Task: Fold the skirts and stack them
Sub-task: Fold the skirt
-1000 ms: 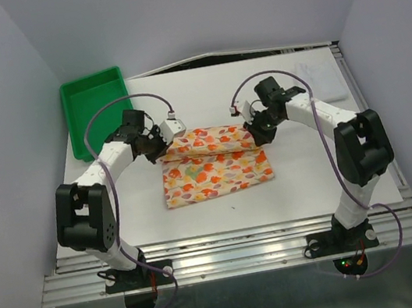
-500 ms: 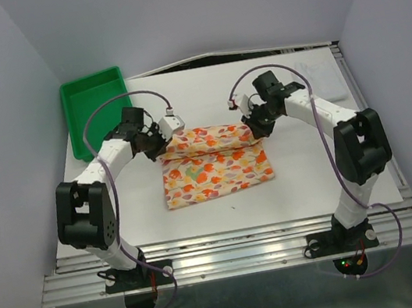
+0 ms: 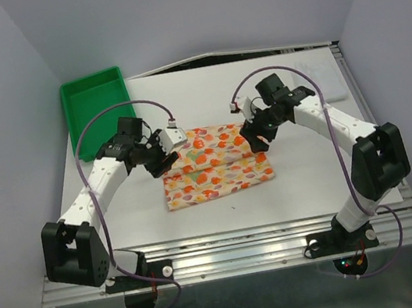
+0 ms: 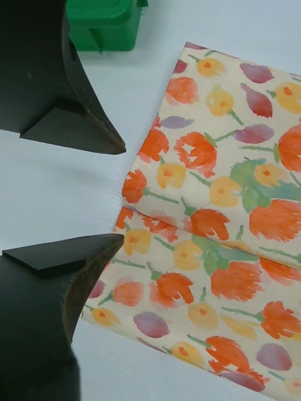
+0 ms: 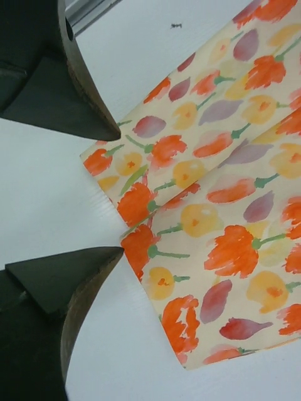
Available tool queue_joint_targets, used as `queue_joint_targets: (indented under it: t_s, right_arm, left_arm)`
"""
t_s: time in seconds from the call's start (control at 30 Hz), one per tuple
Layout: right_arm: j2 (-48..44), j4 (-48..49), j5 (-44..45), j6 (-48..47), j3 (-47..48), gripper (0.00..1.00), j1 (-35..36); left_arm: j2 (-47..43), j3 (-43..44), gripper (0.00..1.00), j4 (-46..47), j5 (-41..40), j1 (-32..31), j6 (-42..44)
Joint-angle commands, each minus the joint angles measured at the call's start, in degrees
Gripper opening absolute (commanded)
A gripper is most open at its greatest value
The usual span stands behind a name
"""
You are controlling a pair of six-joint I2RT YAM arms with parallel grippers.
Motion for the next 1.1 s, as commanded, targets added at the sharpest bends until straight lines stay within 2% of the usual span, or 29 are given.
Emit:
queue_joint_targets:
  t_s: [0.0, 0.13, 0.27, 0.43, 0.53, 0.8, 0.97, 1.07]
  right_arm:
    - [-2.66, -0.75, -6.28, 9.61, 2.07, 0.68, -0.06]
    - [-1.60, 3.90, -10.69, 20.67, -4.43, 0.53, -0.06]
    - [2.61, 5.66, -7.64, 24.31, -6.72, 0.48, -0.06]
    - [7.44, 8.38, -1.14, 24.40, -7.34, 0.45, -0.06]
    - [10.17, 9.44, 2.03, 24.48, -6.64, 0.45, -0.85]
    - [20.01, 11.99, 12.76, 21.50, 4.14, 0.44, -4.28]
    - [25.73, 11.73, 15.05, 19.65, 13.65, 0.44, -4.81]
    - [24.43, 11.11, 15.14, 20.00, 18.67, 0.45, -4.81]
  left_arm:
    - [-2.75, 1.15, 0.65, -1.89, 0.99, -0.75, -2.75]
    - [0.51, 1.60, 0.57, 0.92, -2.33, -2.77, -7.42]
    - [3.93, 0.81, 0.54, 6.09, -6.90, -6.02, -12.69]
    - [9.65, 1.77, 0.48, 10.15, -10.69, -8.13, -20.42]
    - [12.28, 1.60, 0.47, 12.09, -11.93, -8.75, -22.19]
    - [17.38, 2.65, 0.44, 13.76, -10.00, -9.81, -28.87]
    - [18.71, 4.76, 0.43, 13.76, -9.47, -11.30, -31.68]
    - [18.01, 6.95, 0.43, 12.19, -9.91, -11.83, -32.83]
